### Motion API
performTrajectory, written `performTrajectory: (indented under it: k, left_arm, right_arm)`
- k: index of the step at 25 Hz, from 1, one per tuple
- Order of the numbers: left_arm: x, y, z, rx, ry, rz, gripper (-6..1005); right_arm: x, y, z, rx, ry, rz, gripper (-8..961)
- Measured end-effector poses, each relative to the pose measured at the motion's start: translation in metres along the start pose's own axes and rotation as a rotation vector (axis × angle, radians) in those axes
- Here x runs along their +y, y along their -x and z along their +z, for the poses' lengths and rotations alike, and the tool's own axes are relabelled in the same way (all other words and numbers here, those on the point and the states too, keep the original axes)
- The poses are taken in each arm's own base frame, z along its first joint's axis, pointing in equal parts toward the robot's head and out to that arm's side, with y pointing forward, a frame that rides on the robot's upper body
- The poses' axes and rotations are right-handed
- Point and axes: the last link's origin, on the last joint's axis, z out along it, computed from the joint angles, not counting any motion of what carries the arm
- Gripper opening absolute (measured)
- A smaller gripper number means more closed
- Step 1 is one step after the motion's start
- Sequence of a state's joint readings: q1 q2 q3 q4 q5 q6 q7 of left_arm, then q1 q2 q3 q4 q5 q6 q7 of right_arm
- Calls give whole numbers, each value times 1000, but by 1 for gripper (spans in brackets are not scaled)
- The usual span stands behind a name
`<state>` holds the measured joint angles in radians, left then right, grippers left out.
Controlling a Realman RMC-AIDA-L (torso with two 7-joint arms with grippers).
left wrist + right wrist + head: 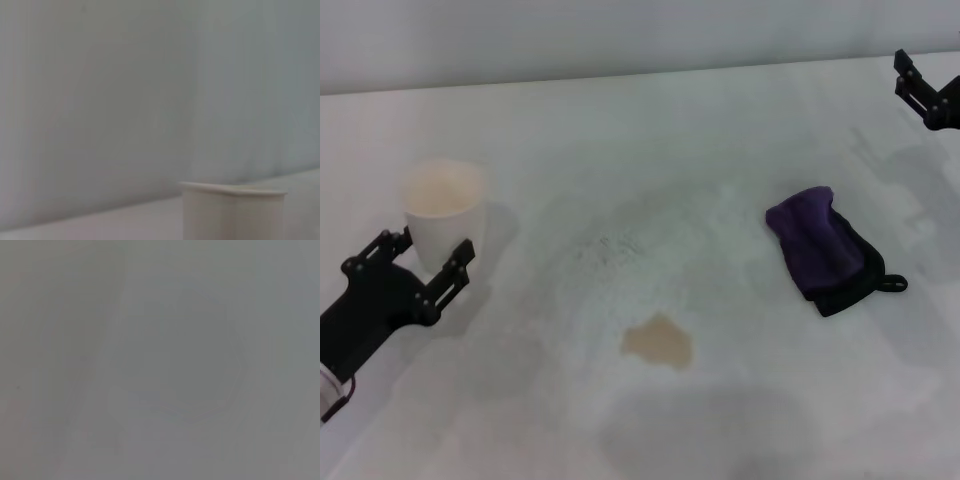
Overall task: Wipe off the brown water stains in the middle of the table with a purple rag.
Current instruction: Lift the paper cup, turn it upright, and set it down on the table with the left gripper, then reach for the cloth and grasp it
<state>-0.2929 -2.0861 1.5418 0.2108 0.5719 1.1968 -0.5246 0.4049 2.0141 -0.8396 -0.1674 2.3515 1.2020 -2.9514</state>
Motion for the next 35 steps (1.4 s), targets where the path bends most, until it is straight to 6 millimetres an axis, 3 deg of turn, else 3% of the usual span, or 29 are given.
performTrajectory:
  k: [11,26,31,35]
  left_arm:
    - [-3,22,-6,-129,-35,14,624]
    - [-3,23,-5,-131,-34,99,619]
    - [-1,21,-7,-110,-26,102,785]
    - [0,24,-13,-115,-38,94,850]
  right_arm:
    - [4,1,3,-4,7,7,816]
    - [8,-1,0,-3,9,25,816]
    - [9,-2,-2,1,10,32,815]
    - [10,-1,-2,-7,14,32,815]
